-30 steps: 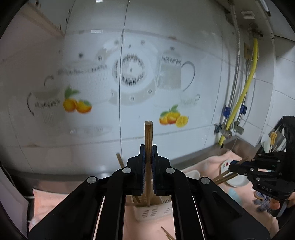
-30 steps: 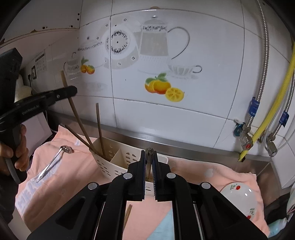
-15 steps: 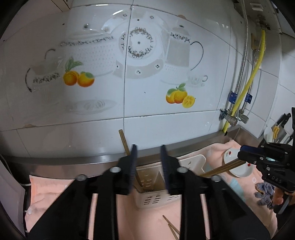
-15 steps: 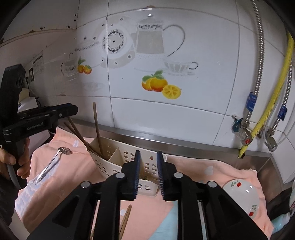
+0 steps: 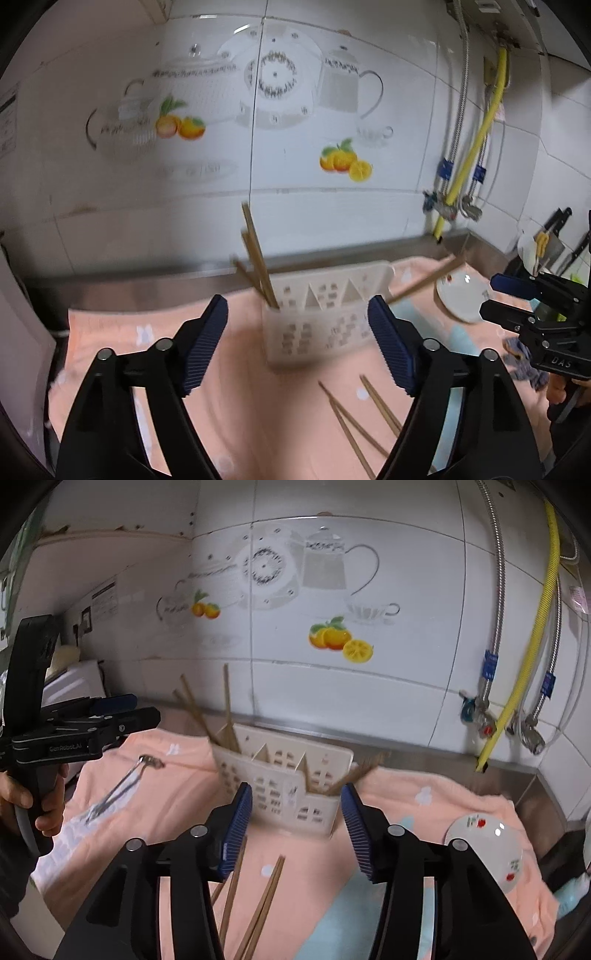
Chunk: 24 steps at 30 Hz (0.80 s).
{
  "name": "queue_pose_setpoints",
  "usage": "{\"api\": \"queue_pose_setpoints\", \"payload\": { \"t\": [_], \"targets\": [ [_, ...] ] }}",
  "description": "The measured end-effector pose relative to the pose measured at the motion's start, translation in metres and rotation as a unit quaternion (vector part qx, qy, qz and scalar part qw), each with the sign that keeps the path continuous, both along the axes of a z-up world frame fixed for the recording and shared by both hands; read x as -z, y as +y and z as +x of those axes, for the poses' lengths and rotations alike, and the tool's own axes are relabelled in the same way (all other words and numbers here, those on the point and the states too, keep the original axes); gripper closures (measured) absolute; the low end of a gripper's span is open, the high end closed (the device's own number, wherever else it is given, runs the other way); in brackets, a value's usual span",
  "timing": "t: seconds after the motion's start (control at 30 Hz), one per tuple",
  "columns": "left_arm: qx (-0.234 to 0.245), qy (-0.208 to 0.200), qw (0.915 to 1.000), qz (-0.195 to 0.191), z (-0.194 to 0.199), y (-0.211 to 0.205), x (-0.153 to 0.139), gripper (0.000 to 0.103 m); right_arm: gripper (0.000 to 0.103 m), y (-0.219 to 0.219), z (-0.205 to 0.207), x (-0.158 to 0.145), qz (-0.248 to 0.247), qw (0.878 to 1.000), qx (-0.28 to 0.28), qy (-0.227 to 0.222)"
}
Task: Organize utensils
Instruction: 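Move both open tools back down to the remaining chopsticks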
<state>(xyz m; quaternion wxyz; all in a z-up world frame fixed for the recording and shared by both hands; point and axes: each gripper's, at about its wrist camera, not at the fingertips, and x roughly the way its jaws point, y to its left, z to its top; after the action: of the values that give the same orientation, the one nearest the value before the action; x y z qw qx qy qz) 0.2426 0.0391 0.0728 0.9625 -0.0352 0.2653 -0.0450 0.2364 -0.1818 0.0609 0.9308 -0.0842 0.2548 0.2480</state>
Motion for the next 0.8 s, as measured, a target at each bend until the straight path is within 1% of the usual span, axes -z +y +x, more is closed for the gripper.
{"api": "queue_pose_setpoints", "payload": {
  "t": [0.07, 0.1, 0.2, 0.4, 0.6, 0.63, 0.77, 0.8],
  "targets": [
    [-0.003, 0.008, 1.0, -0.002, -0.01, 0.0, 0.01, 0.02, 0.054, -0.001, -0.008, 0.008, -0.002, 1.0, 0.0, 0.004],
    [-0.007, 0.013, 0.9999, -0.003, -0.015, -0.001, 0.016, 0.016, 0.054, -0.002, -0.014, 0.015, -0.001, 1.0, 0.0, 0.008],
    [-0.012, 0.027, 0.9995, -0.004, -0.029, -0.002, 0.033, 0.015, 0.054, -0.005, -0.028, 0.034, -0.002, 1.0, 0.002, 0.022],
    [-0.028, 0.058, 0.9977, -0.02, -0.053, 0.001, 0.066, 0.01, 0.054, -0.01, -0.049, 0.078, -0.012, 0.998, 0.012, 0.059],
    [-0.043, 0.085, 0.995, -0.031, -0.073, 0.006, 0.095, 0.01, 0.054, -0.011, -0.071, 0.119, -0.029, 0.995, 0.023, 0.087],
    [-0.046, 0.089, 0.9945, -0.032, -0.075, 0.007, 0.098, 0.01, 0.054, -0.011, -0.074, 0.126, -0.029, 0.995, 0.026, 0.094],
    [-0.058, 0.099, 0.9928, -0.036, -0.086, 0.011, 0.11, 0.008, 0.063, -0.013, -0.081, 0.149, -0.022, 0.992, 0.031, 0.124],
    [-0.059, 0.102, 0.9923, -0.038, -0.088, 0.011, 0.112, 0.008, 0.064, -0.014, -0.082, 0.155, -0.02, 0.99, 0.032, 0.132]
  ]
}}
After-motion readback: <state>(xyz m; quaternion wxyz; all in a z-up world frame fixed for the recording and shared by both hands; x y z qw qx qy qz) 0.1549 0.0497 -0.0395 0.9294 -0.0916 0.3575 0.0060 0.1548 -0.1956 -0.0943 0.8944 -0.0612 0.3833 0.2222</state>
